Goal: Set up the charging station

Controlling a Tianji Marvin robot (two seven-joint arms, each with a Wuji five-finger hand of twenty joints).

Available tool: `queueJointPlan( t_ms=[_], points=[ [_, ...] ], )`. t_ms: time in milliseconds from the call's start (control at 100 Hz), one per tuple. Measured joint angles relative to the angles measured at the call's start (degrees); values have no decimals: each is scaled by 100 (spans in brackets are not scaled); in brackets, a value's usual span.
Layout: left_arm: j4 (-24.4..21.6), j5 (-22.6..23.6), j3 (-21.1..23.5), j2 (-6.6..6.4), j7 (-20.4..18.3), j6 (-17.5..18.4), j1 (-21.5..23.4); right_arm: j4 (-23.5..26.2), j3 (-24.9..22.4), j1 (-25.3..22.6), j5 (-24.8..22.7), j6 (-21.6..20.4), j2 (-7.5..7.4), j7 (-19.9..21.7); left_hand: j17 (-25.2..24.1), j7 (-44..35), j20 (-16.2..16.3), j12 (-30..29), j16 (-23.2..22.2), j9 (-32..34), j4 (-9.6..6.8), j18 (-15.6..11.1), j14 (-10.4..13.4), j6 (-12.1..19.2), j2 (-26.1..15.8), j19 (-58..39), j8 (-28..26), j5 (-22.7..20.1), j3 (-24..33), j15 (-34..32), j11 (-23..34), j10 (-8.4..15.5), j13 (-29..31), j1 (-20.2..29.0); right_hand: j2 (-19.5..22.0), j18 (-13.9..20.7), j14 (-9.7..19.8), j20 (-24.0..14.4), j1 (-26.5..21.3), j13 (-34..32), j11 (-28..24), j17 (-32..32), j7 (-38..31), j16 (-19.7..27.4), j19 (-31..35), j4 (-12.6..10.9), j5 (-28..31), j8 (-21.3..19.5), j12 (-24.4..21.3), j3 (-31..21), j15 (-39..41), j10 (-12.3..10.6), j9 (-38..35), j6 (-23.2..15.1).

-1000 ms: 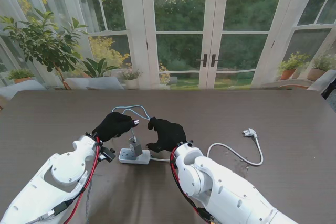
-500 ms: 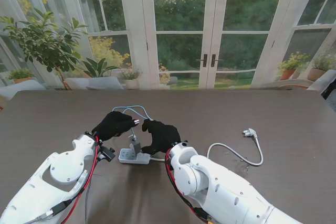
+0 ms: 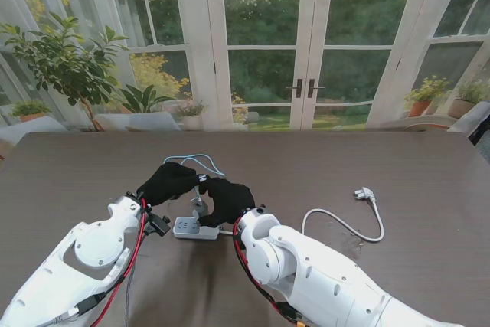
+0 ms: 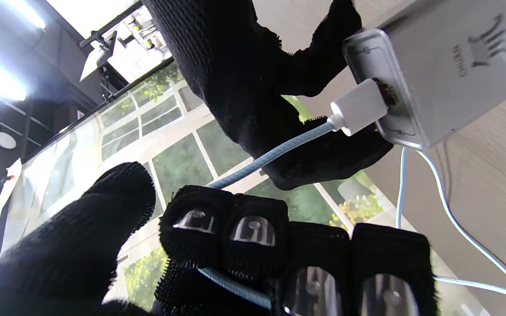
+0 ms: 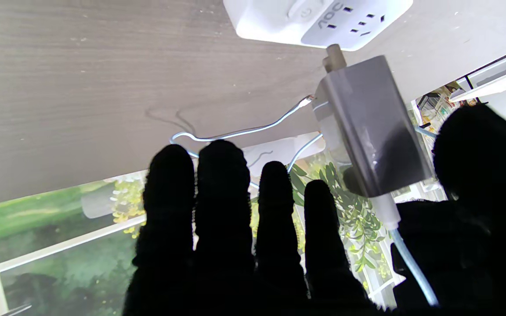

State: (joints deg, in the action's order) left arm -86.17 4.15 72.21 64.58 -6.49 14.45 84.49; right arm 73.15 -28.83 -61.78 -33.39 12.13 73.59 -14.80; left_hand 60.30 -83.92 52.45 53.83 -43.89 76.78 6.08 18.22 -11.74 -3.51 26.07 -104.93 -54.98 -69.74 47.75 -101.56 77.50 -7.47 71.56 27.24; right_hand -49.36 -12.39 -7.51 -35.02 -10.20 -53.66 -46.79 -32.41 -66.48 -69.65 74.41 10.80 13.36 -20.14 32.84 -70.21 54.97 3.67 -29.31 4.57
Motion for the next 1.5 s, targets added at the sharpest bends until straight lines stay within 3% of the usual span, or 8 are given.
queueJointPlan(
  t_ms=[170, 420, 530, 790, 1090, 1500],
  points=[
    [-3, -2, -15, 1, 9, 19, -10, -101, 104, 51, 37, -20, 58, -32, 0, 0, -27, 0, 39, 0, 0, 0, 0, 0, 0, 0, 1, 0, 1, 0, -2, 0, 0, 0, -7, 43, 110, -47, -162, -233, -210, -253, -25, 0, 270, 0, 230, -272, 164, -94, 178, -104, -233, -174],
    [-19, -54, -35, 0, -34, 25, -33, -184, 176, 121, 24, -180, 78, 45, 0, 0, -28, 0, 42, 0, 0, 0, 0, 0, 0, 0, 3, 0, 1, 0, -3, 0, 0, 0, -129, 119, 195, -100, -305, -425, -292, -345, 5, 1, 371, 0, 289, -325, 253, -157, 248, -181, -361, -293],
    [-26, -53, -39, -1, -43, 24, -40, -186, 178, 138, 4, -264, 65, 67, 0, 0, -28, 0, 43, 0, 0, 0, 0, 0, 0, 0, 3, 0, 1, 0, -3, 0, 0, 0, -269, 161, 299, -101, -593, -600, -384, -472, 4, 1, 438, 0, 375, -347, 338, -295, 366, -270, -575, -375],
    [-177, -33, -19, -11, -73, -76, 5, -218, 186, 164, -40, -340, 51, 69, 0, 0, -29, 0, 50, 0, 0, 0, 0, 0, 0, 0, 11, 0, -13, 0, -5, 0, 0, 0, -305, 244, 394, -119, -651, -807, -579, -695, 5, 1, 685, 0, 525, -497, 576, -354, 529, -326, -773, -375],
    [-251, -31, -29, -17, -100, -156, 18, -140, 178, 200, -144, -502, -98, 342, 0, 7, -31, 0, 55, 0, 0, 0, 0, 0, 0, 0, 30, 0, -71, 0, -12, 0, 0, 0, -559, 251, 400, -165, -541, -777, -557, -586, 5, 1, 687, 92, 395, -496, 597, -404, 530, -318, -418, -154],
    [-340, -35, -16, -37, -208, -264, 64, -165, 123, 228, -113, -773, -124, 299, 0, 15, -33, 0, 61, 0, 0, 0, 0, 0, 0, 0, 35, 0, -122, 0, -17, 0, 0, 0, -526, 257, 438, -175, -943, -886, -638, -757, 5, 1, 687, 93, 427, -557, 609, -538, 596, -365, -573, -154]
  ],
)
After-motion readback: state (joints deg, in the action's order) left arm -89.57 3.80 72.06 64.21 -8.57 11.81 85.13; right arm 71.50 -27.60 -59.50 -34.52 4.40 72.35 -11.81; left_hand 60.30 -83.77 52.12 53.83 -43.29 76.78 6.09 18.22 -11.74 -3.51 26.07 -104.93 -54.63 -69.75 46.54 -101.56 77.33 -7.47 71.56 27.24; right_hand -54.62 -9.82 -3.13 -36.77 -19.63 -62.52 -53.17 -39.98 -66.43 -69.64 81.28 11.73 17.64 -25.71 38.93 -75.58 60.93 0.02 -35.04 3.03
